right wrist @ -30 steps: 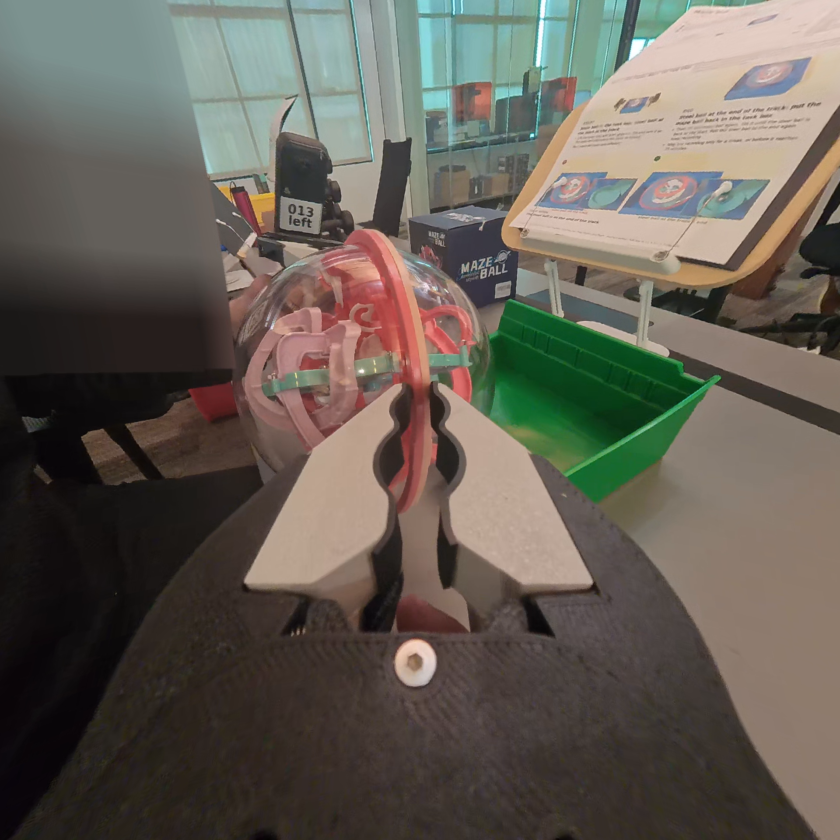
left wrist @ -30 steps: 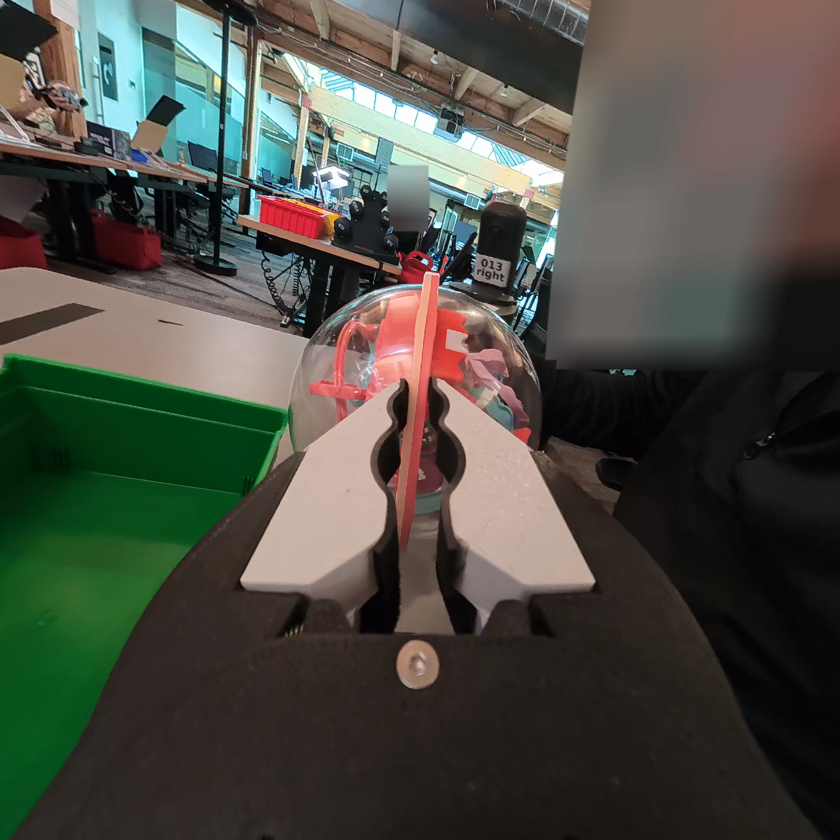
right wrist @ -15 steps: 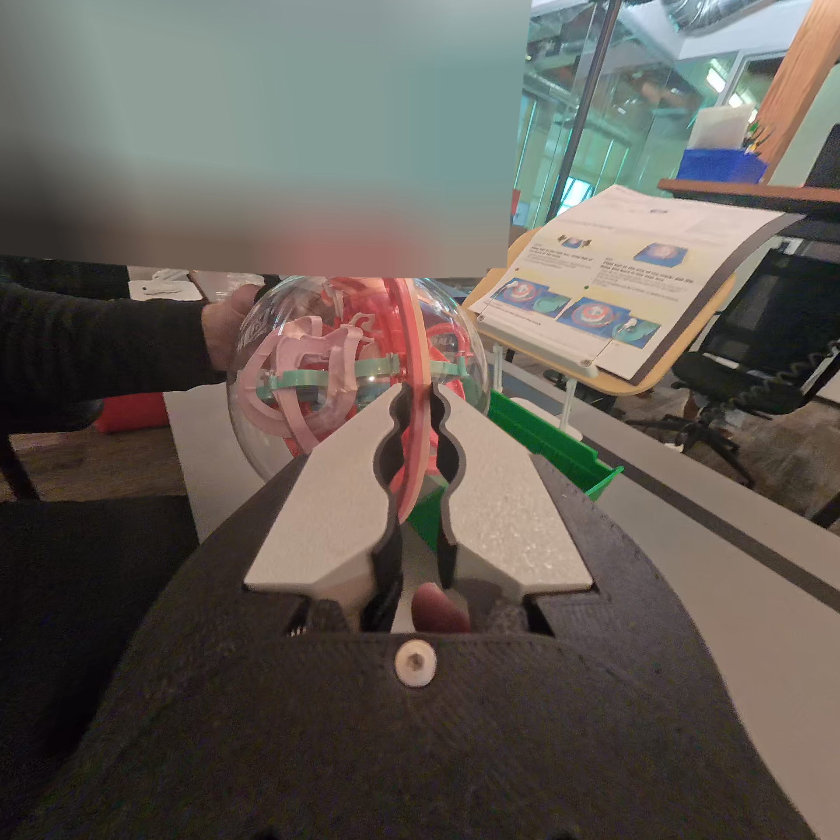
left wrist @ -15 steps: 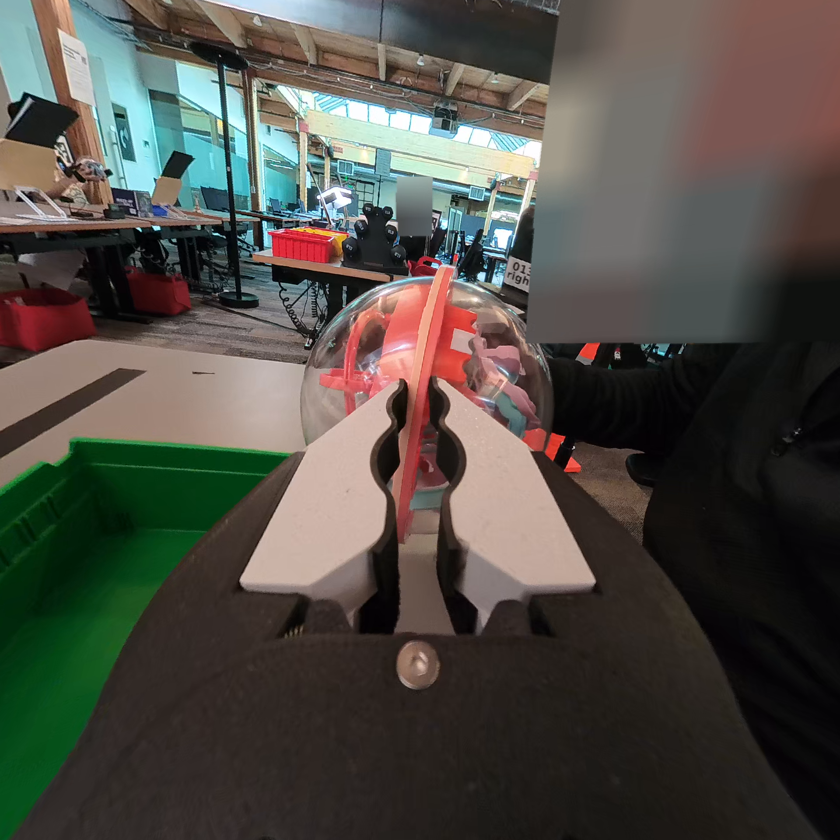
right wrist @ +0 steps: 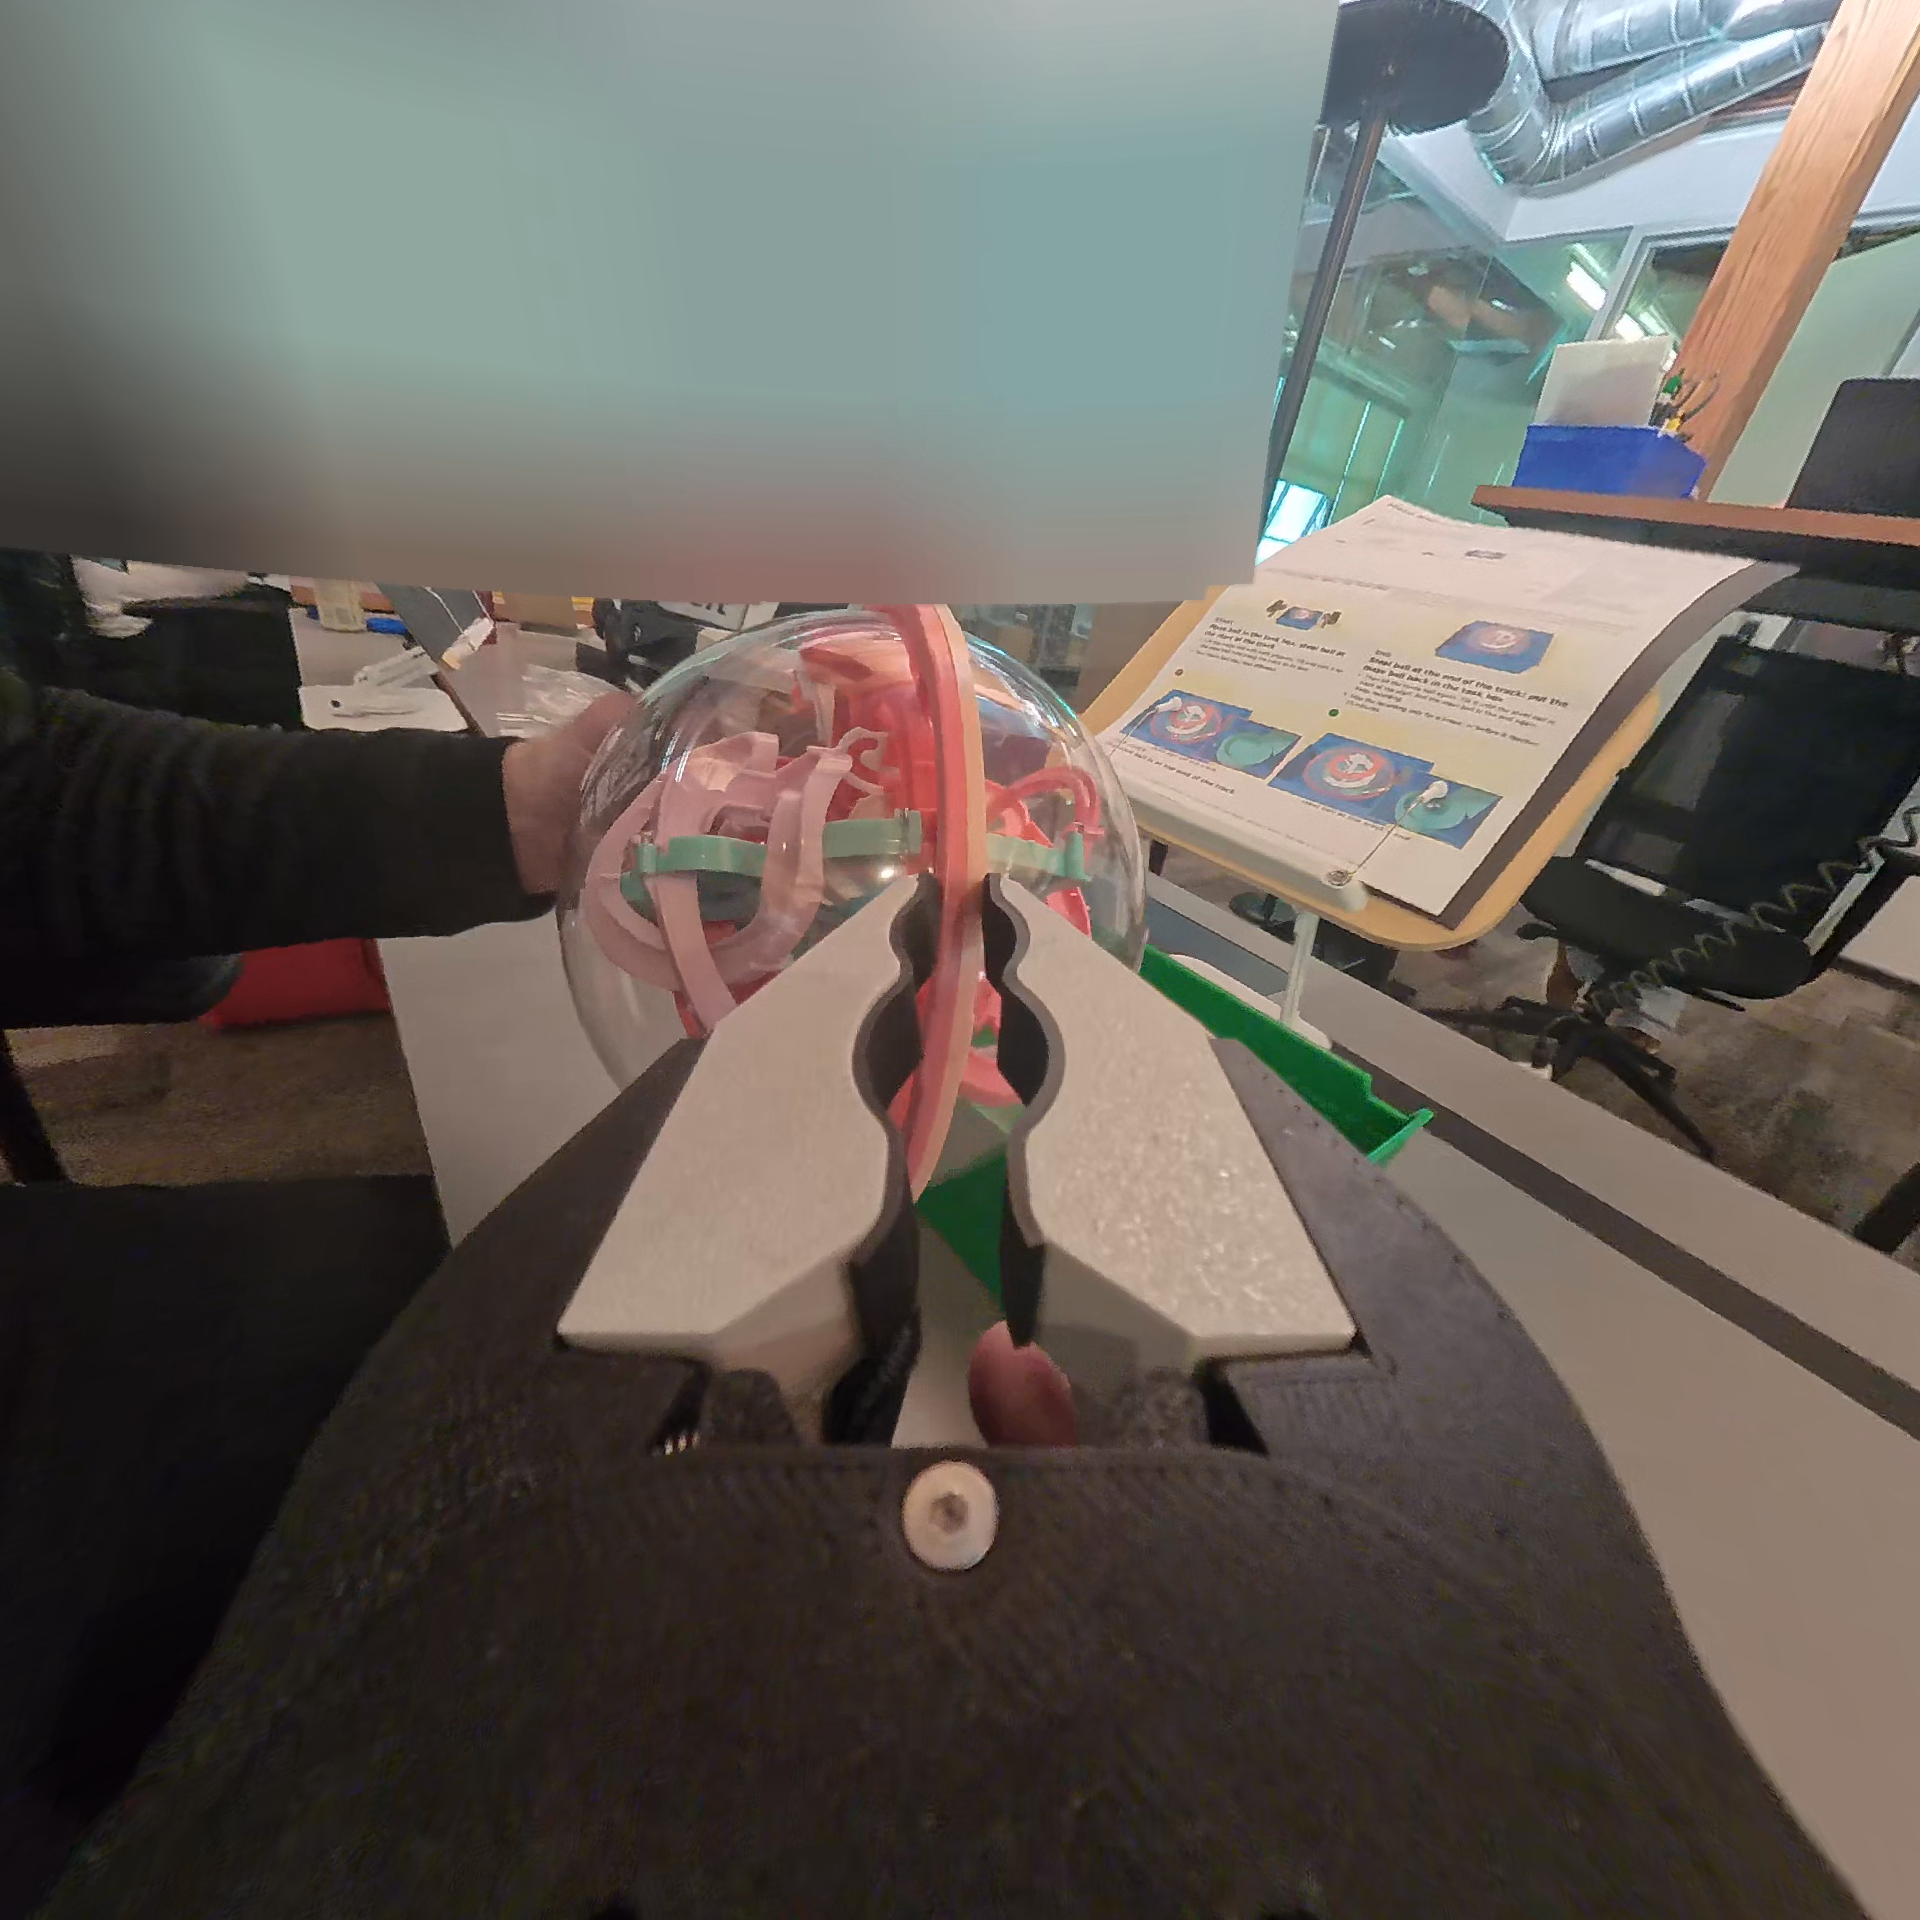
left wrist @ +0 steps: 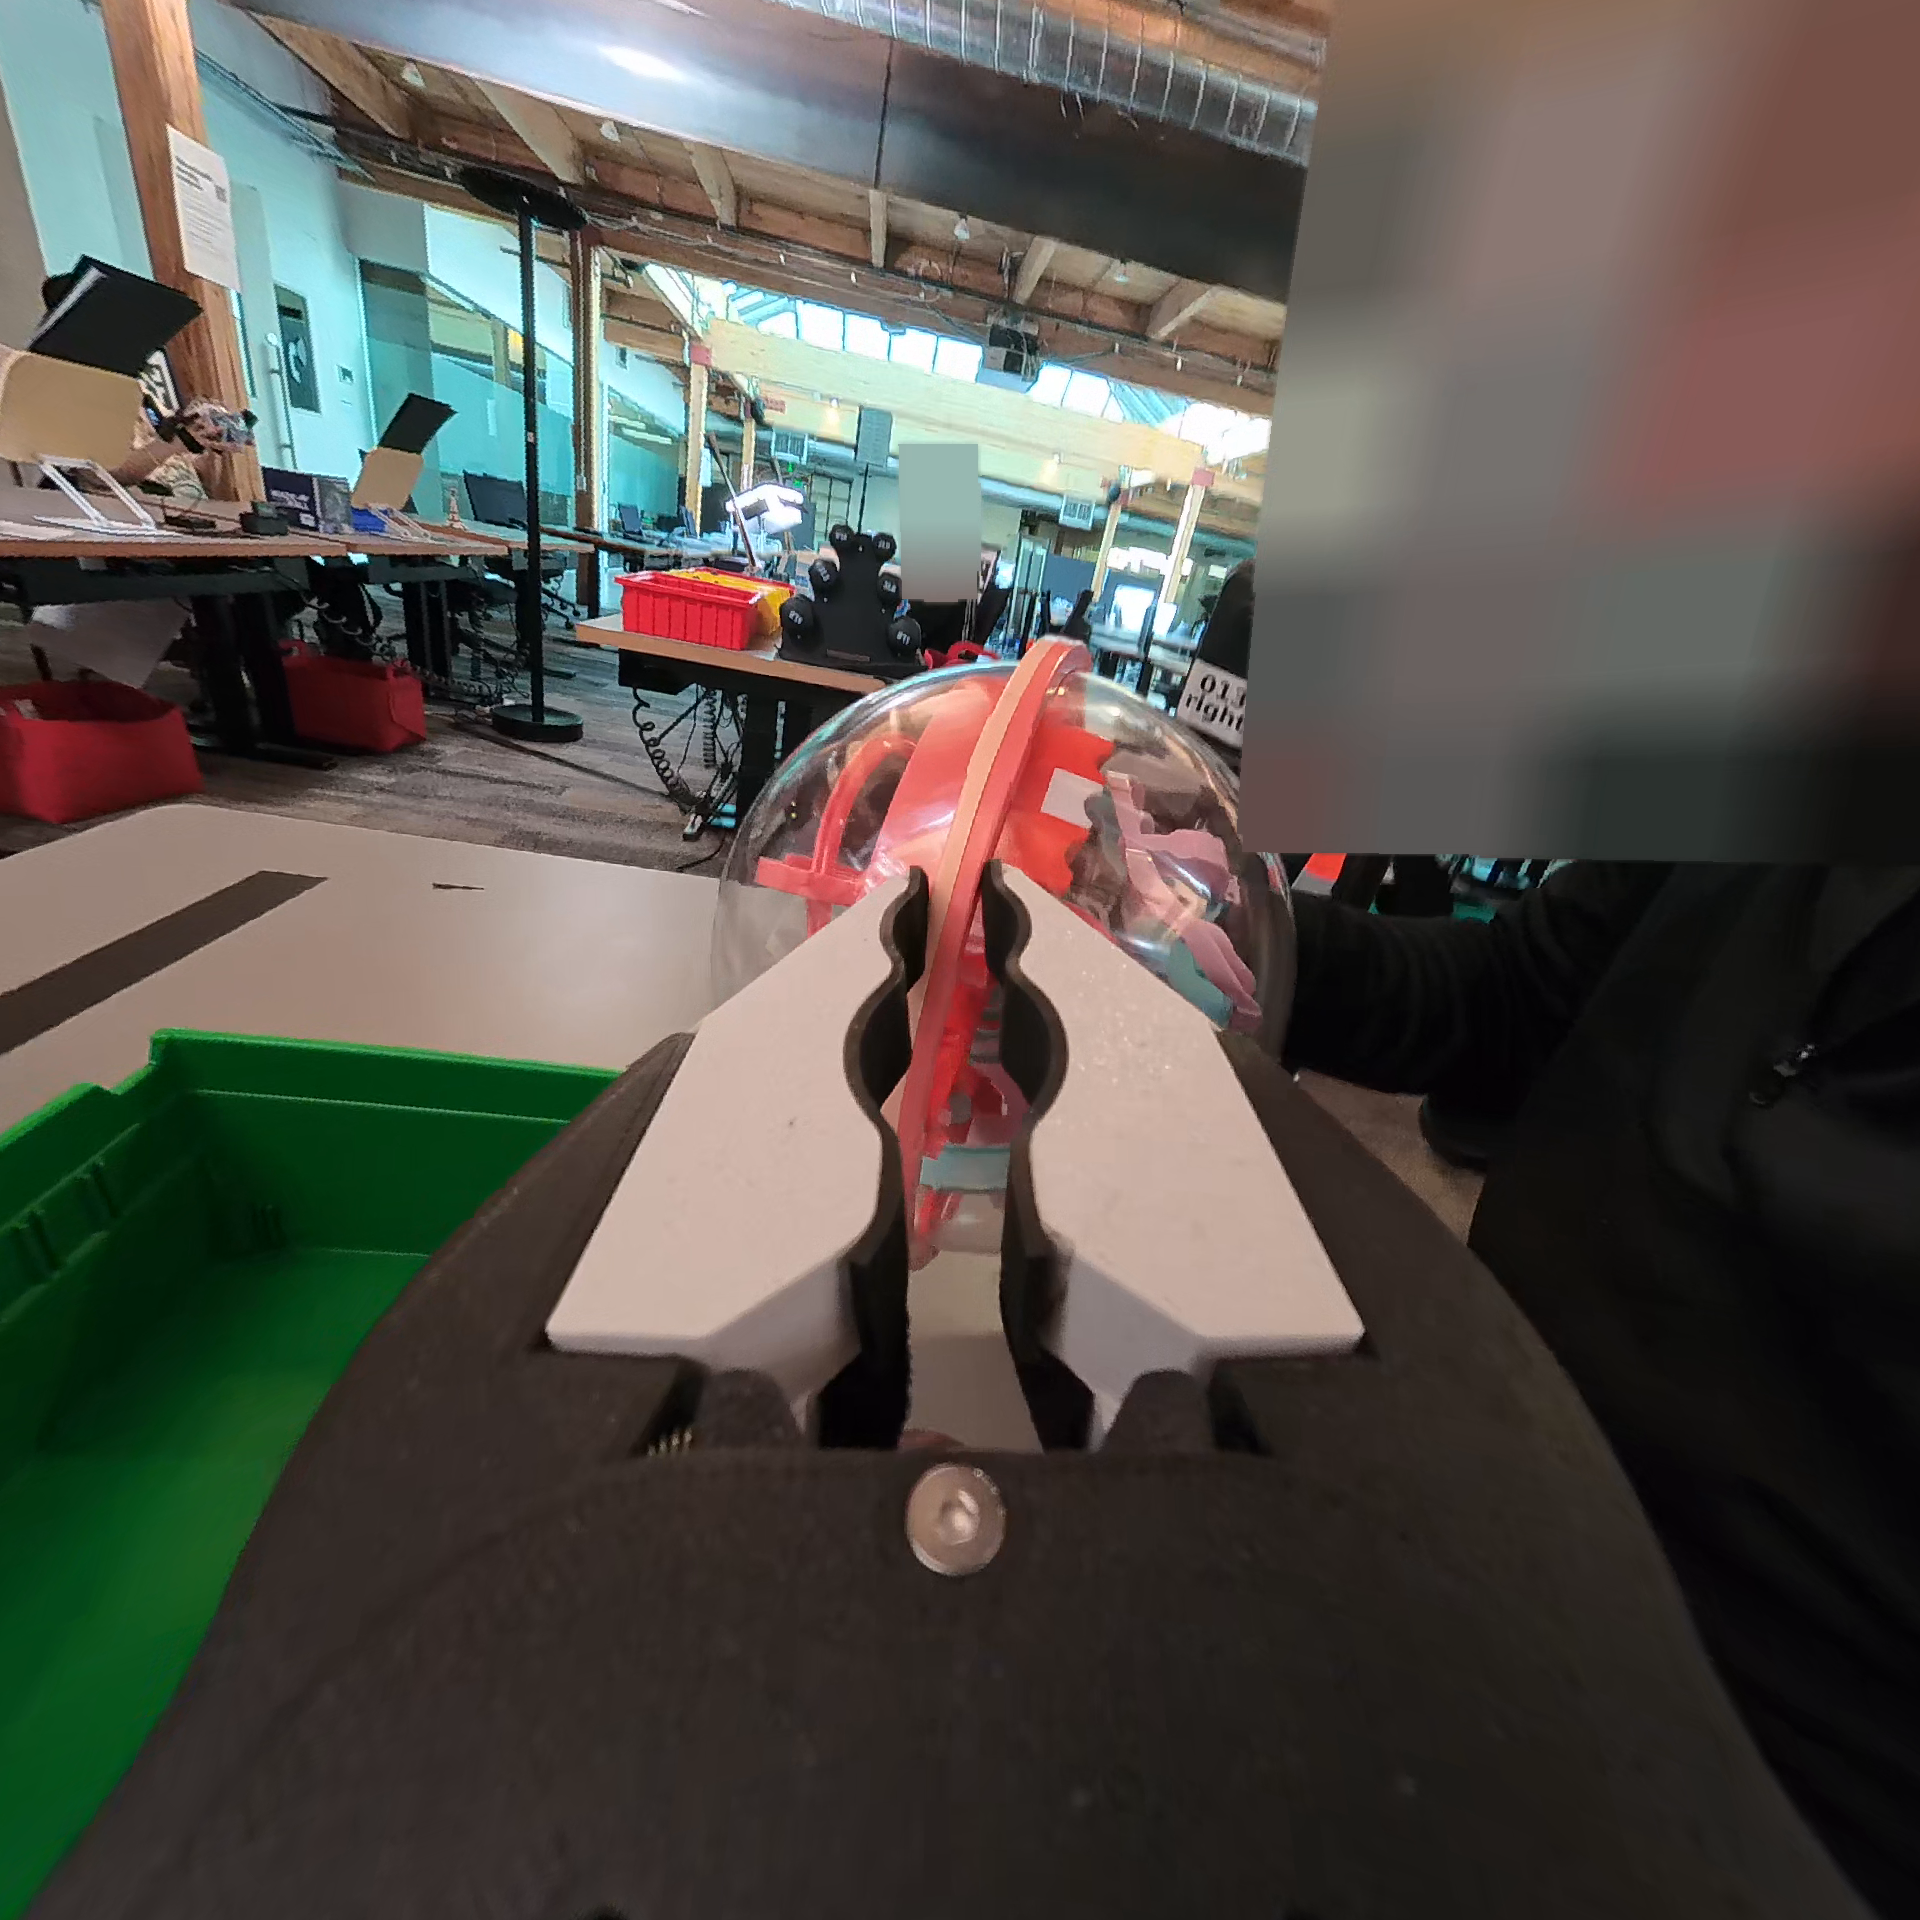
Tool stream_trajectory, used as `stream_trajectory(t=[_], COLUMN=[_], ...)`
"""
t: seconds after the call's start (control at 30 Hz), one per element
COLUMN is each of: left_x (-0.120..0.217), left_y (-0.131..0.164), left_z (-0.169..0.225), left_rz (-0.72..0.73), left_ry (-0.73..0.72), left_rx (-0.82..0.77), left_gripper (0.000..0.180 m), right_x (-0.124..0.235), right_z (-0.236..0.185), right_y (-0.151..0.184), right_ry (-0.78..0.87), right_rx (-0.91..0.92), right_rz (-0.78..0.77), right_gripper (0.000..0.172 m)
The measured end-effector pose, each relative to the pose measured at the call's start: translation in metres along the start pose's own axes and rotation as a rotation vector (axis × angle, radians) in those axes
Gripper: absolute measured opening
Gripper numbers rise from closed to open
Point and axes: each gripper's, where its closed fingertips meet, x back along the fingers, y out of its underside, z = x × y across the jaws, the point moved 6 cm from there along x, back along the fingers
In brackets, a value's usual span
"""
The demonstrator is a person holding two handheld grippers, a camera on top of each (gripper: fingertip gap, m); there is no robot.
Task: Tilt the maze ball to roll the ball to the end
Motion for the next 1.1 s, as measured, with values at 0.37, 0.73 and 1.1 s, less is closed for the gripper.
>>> stream_trajectory(t=[0.37, 0.73, 1.1], left_x=[0.019, 0.026, 0.031], left_y=[0.068, 0.114, 0.126], left_z=[-0.017, -0.032, -0.033], left_rz=[-0.056, -0.172, -0.290], left_ry=[-0.073, -0.072, -0.110], left_rx=[0.126, 0.222, 0.172], left_gripper=[0.008, 0.009, 0.008], right_x=[-0.004, -0.005, -0.010], right_z=[-0.018, -0.024, -0.023], right_y=[0.056, 0.090, 0.100], right_ry=[-0.073, -0.115, -0.139], right_rx=[-0.168, -0.237, -0.237], right_rz=[-0.040, -0.103, -0.160], right_gripper=[0.007, 0.006, 0.007])
